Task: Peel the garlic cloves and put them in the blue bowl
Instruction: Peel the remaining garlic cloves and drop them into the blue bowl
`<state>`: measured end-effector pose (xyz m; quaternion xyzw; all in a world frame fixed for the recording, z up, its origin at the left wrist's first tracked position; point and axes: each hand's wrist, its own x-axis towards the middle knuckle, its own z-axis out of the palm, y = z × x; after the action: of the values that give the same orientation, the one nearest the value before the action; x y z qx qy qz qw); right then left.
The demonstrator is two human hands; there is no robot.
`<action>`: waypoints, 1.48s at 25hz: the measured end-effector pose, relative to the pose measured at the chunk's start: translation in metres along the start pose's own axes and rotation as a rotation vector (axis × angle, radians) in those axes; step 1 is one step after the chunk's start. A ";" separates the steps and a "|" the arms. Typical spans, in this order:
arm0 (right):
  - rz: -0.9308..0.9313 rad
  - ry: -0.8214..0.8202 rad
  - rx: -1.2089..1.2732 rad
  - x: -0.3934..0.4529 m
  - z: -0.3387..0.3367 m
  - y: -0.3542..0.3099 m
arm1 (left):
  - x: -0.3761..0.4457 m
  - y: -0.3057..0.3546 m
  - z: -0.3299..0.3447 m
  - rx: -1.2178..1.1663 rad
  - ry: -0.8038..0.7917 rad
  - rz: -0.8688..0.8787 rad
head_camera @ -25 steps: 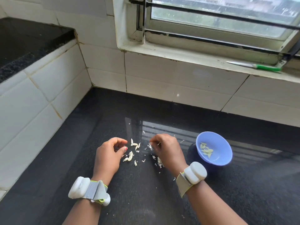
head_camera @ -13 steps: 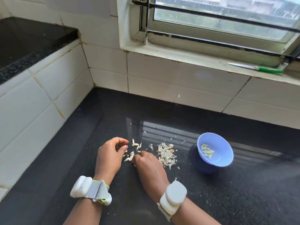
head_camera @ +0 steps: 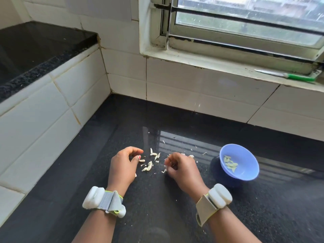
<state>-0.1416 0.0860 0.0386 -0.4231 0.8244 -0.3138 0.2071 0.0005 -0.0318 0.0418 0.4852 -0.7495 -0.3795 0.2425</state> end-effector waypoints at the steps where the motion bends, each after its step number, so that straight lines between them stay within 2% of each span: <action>1: -0.028 -0.041 -0.128 0.002 0.001 -0.001 | -0.001 -0.002 0.000 0.006 -0.002 -0.003; 4: -0.117 -0.061 -0.322 0.011 0.006 -0.010 | -0.004 -0.004 -0.001 0.016 0.003 -0.021; 7: -0.368 -0.113 -0.373 0.019 0.016 -0.021 | -0.004 -0.005 -0.004 0.023 0.014 -0.035; 9: -0.456 -0.183 -0.473 0.020 0.026 -0.024 | -0.004 -0.005 -0.007 0.020 0.020 -0.037; 11: -0.492 -0.153 -0.520 0.021 0.032 -0.022 | -0.004 -0.004 -0.008 0.015 0.017 -0.030; 13: -0.542 -0.059 -0.459 0.020 0.034 -0.018 | -0.005 -0.003 -0.007 0.003 0.006 -0.028; 16: -0.438 0.058 -0.154 0.014 0.030 -0.014 | -0.008 0.000 -0.001 -0.127 -0.038 -0.063; 18: -0.375 0.122 0.045 0.011 0.025 -0.012 | -0.011 0.007 0.003 -0.380 -0.130 -0.153; 21: -0.281 0.163 0.172 0.004 0.012 -0.011 | -0.018 0.022 0.008 -0.651 -0.292 -0.240; 24: -0.117 0.105 0.318 -0.003 -0.004 -0.011 | -0.021 0.030 0.012 -0.720 -0.308 -0.234; 29: 0.125 -0.031 0.938 -0.012 -0.016 -0.012 | -0.025 0.036 0.018 -0.825 -0.267 -0.261; 32: 0.268 -0.086 1.216 -0.012 -0.016 -0.013 | -0.024 0.034 0.017 -0.875 -0.279 -0.287; 37: 0.387 -0.170 1.416 -0.009 -0.014 -0.018 | -0.022 0.029 0.007 -0.962 -0.310 -0.323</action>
<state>-0.1345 0.0904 0.0619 -0.0580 0.4653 -0.6947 0.5455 -0.0111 -0.0022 0.0617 0.3667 -0.4334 -0.7803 0.2623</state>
